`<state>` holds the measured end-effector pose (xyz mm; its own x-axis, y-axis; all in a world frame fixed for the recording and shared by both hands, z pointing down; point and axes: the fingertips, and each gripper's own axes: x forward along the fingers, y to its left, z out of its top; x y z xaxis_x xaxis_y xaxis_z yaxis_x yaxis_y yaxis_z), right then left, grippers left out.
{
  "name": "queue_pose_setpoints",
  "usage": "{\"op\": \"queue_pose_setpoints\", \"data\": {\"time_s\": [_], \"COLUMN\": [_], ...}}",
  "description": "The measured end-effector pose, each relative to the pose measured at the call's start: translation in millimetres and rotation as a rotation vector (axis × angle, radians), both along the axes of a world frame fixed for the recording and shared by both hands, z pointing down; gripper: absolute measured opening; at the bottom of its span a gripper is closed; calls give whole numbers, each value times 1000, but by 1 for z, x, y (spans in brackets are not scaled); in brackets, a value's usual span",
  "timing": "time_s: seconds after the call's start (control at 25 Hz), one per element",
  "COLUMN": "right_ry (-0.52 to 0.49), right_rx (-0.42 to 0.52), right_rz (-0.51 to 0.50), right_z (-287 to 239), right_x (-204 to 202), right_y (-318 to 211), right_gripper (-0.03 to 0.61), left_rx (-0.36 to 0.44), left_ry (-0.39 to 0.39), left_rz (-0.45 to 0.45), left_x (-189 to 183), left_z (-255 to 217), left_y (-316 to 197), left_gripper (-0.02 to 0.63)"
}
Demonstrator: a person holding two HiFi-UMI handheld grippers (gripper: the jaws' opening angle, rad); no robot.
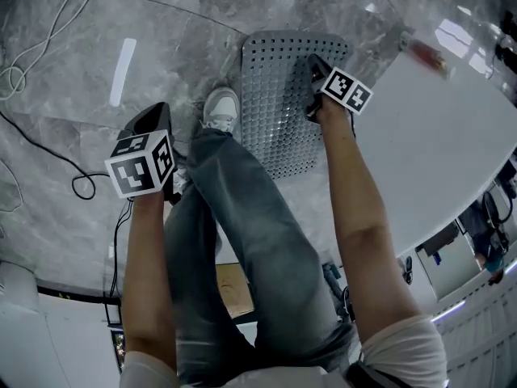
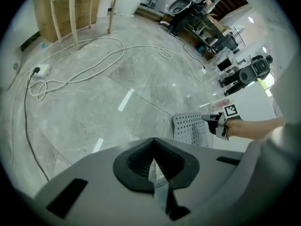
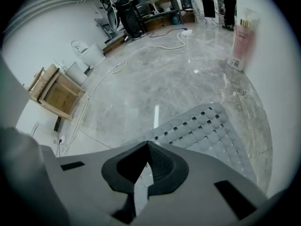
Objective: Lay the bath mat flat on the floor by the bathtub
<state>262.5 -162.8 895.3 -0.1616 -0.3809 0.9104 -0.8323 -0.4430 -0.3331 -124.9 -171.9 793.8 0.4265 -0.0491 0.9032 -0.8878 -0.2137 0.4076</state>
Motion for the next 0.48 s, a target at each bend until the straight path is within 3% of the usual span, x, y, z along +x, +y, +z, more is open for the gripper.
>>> {"op": "queue_pose_setpoints", "data": {"time_s": [0.28, 0.48], "right_ry": [-63, -37], "right_rx": [60, 65], "right_rz": [-98, -222], "right_z": [-106, -182], "right_x": [-96, -155], "right_y": [-20, -31], "right_gripper": [25, 25], "left_rx": [9, 58], "left_ry": [-10, -1], "left_rz": [-12, -14], "left_x": [-40, -53], "left_z": [-79, -140], "left_y": [1, -9], "left_gripper": [17, 16]}}
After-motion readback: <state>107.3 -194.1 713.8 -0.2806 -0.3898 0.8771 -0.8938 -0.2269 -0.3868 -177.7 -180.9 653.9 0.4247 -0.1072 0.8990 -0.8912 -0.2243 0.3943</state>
